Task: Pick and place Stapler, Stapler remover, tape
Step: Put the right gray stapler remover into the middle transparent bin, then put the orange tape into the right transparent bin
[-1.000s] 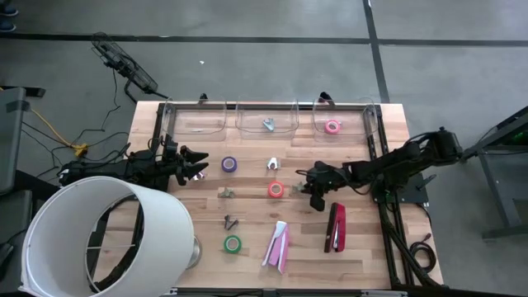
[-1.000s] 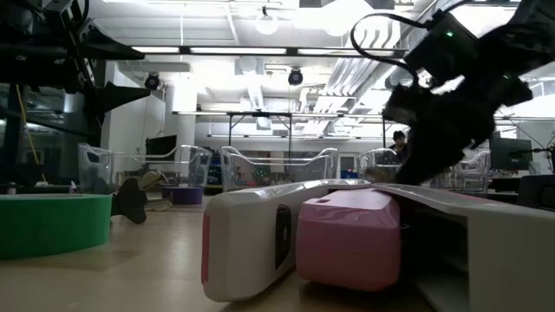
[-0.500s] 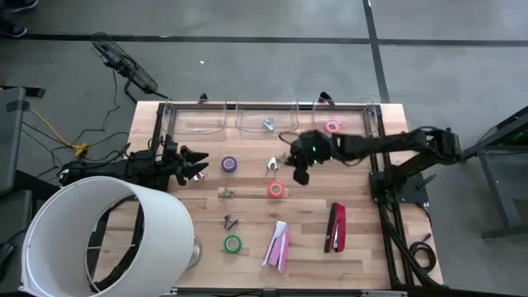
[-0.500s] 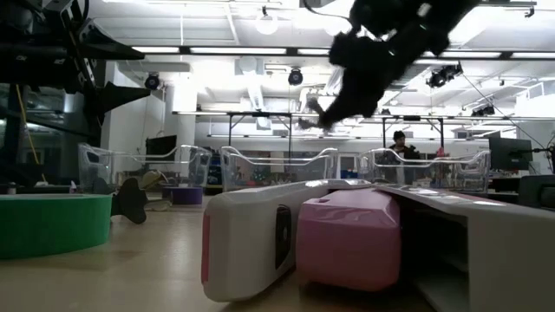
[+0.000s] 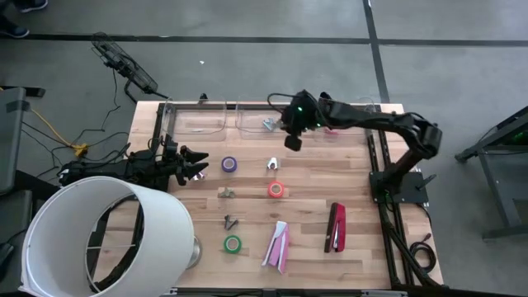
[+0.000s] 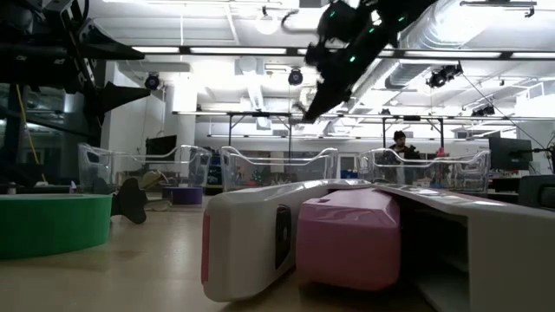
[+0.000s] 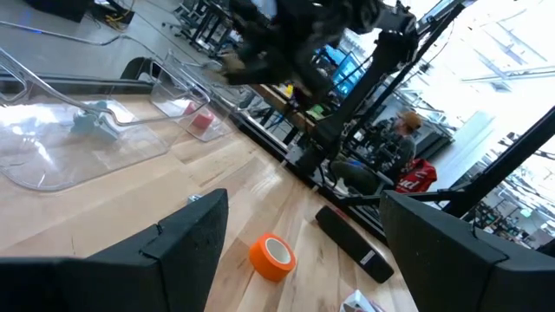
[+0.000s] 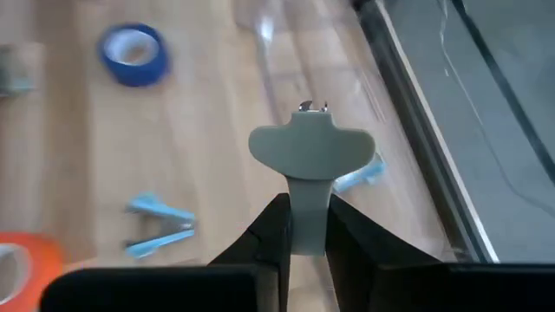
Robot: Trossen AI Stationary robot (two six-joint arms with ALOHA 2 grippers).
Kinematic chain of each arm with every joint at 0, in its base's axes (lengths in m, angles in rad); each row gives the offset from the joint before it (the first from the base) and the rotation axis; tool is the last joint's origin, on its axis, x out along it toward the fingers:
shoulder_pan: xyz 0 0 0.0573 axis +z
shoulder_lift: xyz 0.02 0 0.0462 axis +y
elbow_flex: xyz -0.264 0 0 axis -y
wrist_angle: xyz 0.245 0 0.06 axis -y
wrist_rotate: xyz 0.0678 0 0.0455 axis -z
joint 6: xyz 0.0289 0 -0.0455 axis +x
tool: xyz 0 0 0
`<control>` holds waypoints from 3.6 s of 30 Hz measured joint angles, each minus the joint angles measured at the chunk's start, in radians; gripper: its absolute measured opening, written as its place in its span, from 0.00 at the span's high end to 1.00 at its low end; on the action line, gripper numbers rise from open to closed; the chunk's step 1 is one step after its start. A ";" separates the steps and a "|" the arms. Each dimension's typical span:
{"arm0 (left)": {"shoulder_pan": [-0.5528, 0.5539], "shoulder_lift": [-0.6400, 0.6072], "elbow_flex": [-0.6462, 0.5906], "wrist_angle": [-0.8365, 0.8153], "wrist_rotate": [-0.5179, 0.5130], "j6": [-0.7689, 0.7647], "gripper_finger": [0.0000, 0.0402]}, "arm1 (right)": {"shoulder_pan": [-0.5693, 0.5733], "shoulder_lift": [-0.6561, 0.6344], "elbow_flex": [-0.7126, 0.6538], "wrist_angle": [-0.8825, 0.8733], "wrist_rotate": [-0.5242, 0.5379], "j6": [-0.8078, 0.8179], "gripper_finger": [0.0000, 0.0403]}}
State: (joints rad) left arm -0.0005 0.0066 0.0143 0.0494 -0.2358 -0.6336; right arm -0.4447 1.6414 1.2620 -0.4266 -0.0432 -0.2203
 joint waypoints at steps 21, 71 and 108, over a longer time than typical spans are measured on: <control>0.000 0.000 0.000 0.000 0.000 0.000 0.26 | -0.162 0.401 0.415 -0.278 0.007 0.282 0.86; 0.000 0.000 0.000 0.000 0.000 0.000 0.26 | -0.149 0.296 0.396 -0.416 -0.147 0.504 0.47; 0.000 0.000 0.000 0.000 0.000 0.000 0.26 | 0.138 0.234 0.396 -0.593 -0.196 0.493 0.49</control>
State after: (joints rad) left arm -0.0002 0.0063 0.0143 0.0494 -0.2359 -0.6336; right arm -0.3062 1.8755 1.6577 -1.0200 -0.2396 0.2731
